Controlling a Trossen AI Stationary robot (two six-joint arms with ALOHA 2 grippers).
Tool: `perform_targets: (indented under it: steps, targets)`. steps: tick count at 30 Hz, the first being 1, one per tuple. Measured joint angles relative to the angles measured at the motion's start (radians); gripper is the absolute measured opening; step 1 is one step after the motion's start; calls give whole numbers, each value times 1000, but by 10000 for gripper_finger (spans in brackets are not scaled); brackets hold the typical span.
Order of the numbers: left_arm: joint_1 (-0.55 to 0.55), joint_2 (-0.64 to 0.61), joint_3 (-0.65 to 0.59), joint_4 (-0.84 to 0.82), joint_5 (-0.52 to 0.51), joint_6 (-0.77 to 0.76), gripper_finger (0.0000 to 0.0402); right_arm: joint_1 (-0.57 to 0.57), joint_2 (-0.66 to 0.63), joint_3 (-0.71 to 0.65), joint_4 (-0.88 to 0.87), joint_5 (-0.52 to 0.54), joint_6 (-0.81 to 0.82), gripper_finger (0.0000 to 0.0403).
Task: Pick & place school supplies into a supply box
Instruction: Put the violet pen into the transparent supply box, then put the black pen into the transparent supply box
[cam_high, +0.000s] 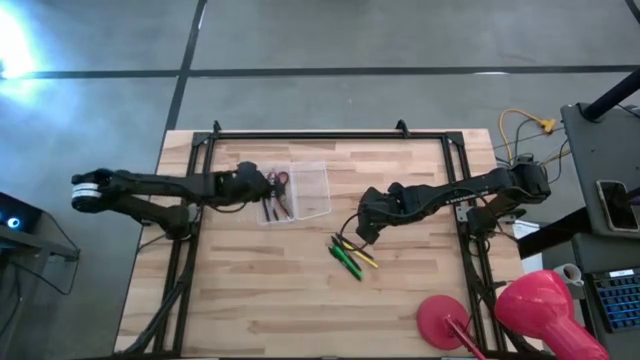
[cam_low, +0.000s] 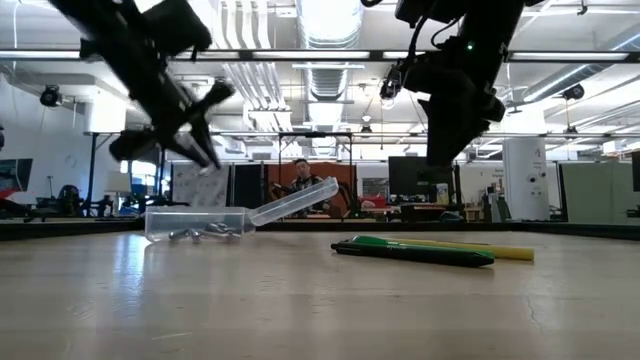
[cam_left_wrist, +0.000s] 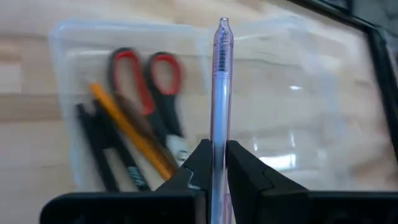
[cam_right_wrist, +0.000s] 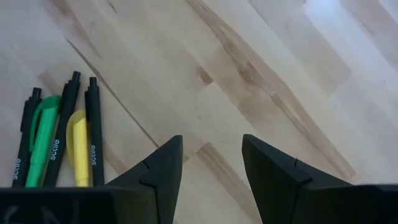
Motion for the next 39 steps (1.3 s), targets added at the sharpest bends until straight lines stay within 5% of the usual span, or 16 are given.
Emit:
perform_targets:
  steps: [5, 10, 19, 32, 39]
  targets:
    - [87, 33, -52, 4, 5, -49, 37, 0, 0, 0, -4, -11, 2, 160]
    - [113, 64, -33, 9, 11, -123, 77, 1, 0, -2, -6, -138, -5, 160]
    - [86, 58, 32, 11, 64, -19, 107, 21, 0, -15, -6, -295, -53, 160]
    - [-66, 46, 167, -31, 54, 66, 108, 152, 168, -15, 132, -258, 60, 159]
    - [-158, 21, 216, -136, -33, 43, 109, 153, 229, -12, 158, -236, 75, 149]
